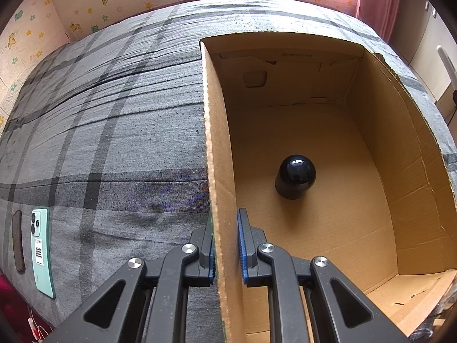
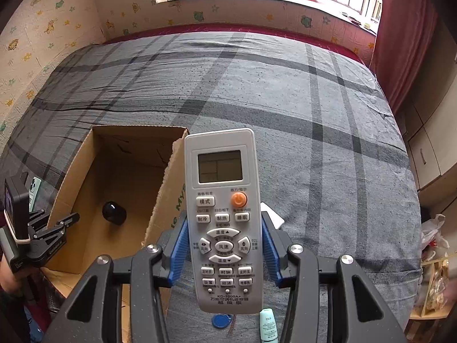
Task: Organize rigid objects
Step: 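Carry the remote into the box and open the right tool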
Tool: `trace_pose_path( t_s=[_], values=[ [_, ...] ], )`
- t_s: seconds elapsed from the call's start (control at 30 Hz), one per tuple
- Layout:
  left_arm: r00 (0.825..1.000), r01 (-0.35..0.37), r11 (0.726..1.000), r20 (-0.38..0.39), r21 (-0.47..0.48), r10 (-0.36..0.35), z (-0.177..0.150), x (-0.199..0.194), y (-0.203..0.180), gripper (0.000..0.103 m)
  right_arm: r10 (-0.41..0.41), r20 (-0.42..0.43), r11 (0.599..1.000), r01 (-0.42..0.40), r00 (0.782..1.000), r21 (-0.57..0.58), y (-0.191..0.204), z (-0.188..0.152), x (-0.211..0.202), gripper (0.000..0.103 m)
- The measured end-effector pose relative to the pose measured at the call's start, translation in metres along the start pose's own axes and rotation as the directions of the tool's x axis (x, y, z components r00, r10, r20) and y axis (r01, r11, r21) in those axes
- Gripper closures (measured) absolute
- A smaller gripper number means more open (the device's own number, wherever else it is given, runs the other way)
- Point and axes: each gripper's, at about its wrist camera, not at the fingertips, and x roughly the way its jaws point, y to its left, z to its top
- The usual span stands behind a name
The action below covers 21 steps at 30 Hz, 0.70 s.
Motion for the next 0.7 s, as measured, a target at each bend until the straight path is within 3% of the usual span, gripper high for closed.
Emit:
trace_pose_path(
  t_s=[0.7],
  values=[
    [1.0, 0.003, 1.0, 0.0, 0.001, -0.003, 0.0, 0.0, 0.001, 0.089, 0.133, -0.027, 0.985, -0.135, 0.991, -0.109, 0.101, 0.031, 0.024, 0.053]
  ],
)
